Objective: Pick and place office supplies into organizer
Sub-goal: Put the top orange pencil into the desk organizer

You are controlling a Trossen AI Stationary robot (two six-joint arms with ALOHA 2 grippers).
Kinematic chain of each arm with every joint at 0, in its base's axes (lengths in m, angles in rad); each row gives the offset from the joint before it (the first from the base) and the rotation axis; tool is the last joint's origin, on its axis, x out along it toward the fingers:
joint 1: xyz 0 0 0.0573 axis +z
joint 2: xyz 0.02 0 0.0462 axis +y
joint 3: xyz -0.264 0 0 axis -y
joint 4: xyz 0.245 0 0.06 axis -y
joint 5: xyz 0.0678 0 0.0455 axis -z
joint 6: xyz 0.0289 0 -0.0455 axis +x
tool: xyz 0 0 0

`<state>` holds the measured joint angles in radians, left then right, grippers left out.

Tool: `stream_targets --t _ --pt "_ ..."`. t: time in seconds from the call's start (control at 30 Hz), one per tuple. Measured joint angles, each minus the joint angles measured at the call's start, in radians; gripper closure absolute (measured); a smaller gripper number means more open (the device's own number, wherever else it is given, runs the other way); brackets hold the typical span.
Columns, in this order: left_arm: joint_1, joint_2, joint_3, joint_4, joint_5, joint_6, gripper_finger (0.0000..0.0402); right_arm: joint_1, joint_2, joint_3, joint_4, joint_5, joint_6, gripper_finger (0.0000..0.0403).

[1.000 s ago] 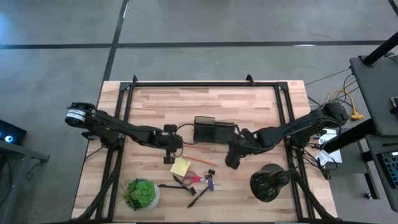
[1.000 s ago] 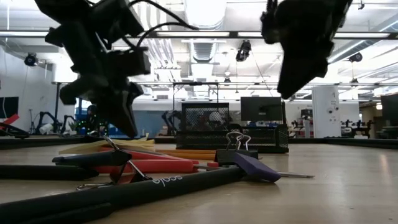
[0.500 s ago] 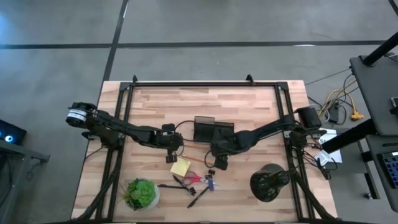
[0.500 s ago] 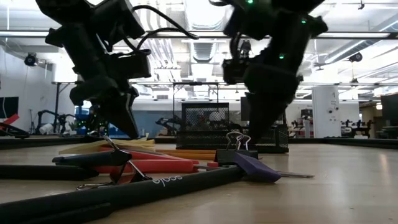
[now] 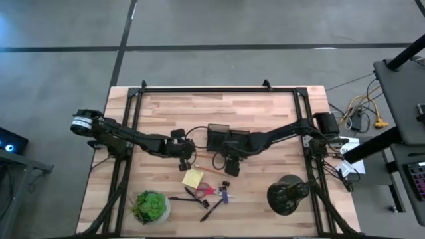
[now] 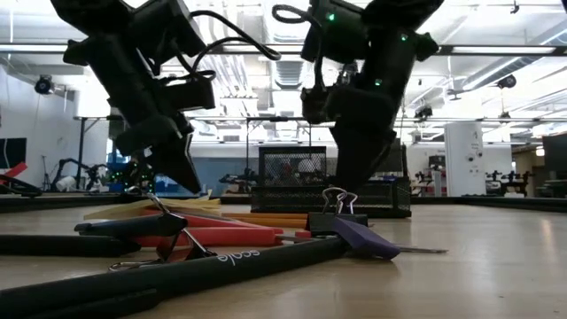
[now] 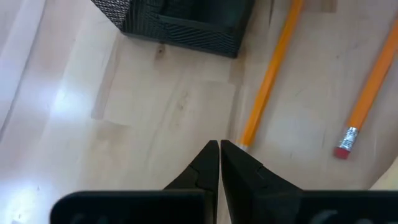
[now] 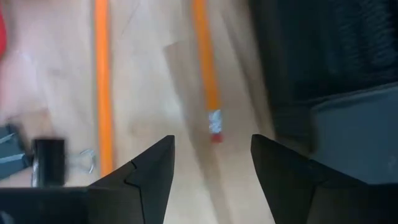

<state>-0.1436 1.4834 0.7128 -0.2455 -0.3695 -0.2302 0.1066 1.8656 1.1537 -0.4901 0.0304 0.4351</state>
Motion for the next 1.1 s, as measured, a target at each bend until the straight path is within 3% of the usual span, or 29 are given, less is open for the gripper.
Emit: stream_targets --t 0.27,0.47,0.77,1.1 --pt "0.005 0.002 -0.017 0.001 -0.007 0.001 0.0401 0.001 0.003 0.001 0.025 -0.019 -0.005 0.0197" --pt "0.031 0.002 -0.037 0.003 -0.009 0.001 0.0401 -0.011 0.074 0.021 0.087 -0.035 -0.036 0.0197" --pt "0.034 0.002 -0.052 0.006 -0.001 0.001 0.0401 -0.007 0.143 0.114 0.006 0.032 -0.055 0.0198" --pt "0.034 0.002 -0.052 0.044 0.002 0.001 0.0401 -0.011 0.139 0.107 -0.042 0.071 -0.110 0.0267"
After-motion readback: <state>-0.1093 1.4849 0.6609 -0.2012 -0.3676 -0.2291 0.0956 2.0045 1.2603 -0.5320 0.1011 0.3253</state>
